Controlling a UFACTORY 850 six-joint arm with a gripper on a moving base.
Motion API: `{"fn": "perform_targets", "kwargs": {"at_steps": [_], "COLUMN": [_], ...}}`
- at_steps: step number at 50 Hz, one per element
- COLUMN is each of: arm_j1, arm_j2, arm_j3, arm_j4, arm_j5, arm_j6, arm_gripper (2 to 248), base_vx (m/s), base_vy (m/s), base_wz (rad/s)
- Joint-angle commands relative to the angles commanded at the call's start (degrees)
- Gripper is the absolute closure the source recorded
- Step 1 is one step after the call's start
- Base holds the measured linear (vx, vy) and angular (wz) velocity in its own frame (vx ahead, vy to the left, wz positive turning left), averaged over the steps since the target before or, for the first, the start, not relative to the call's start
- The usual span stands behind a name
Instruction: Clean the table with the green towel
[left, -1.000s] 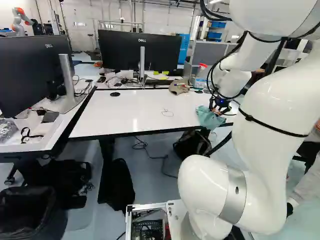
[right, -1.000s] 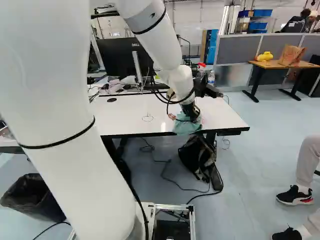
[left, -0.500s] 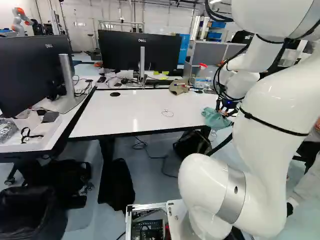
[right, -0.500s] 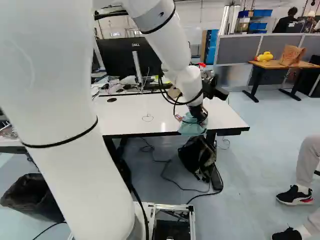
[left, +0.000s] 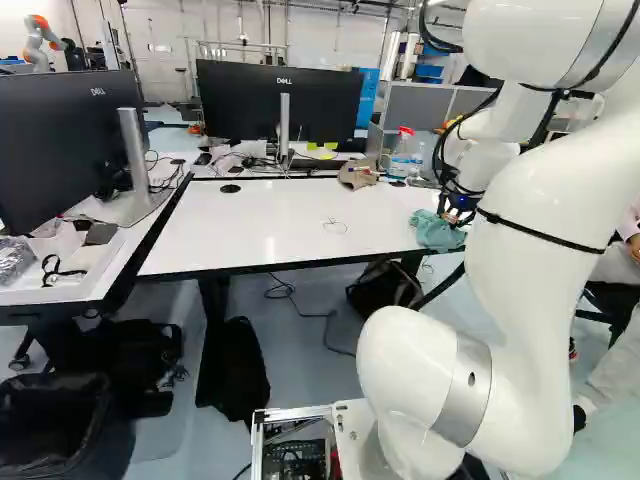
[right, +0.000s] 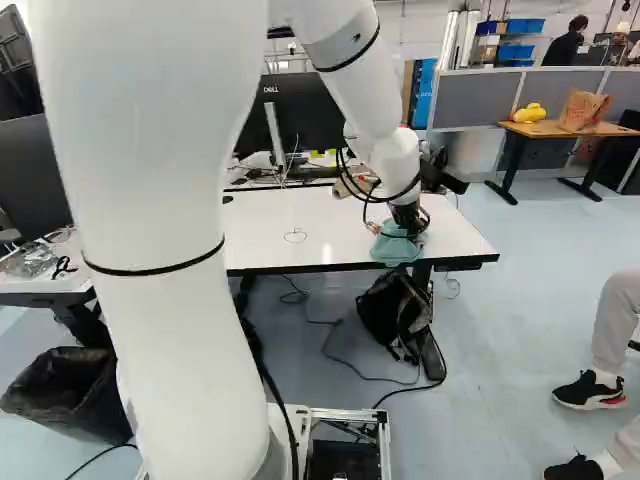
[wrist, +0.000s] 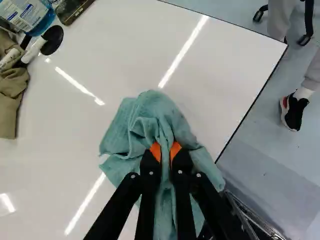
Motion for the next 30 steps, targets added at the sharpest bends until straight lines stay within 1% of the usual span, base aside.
{"fn": "perform_targets", "kwargs": {"at_steps": [19,30], "arm_j1": [0.37,1.01], "arm_j2": [-5.17,-7.82], "arm_j3": [-6.39,-9.78], "arm_j4": [0.0,0.0], "arm_j5": [0.0,0.0], "arm_j6": [0.0,0.0], "arm_gripper": [209,209], "base_vx": [0.0,0.0], "base_vy": [0.0,0.0], "base_wz": [0.0,0.0]}}
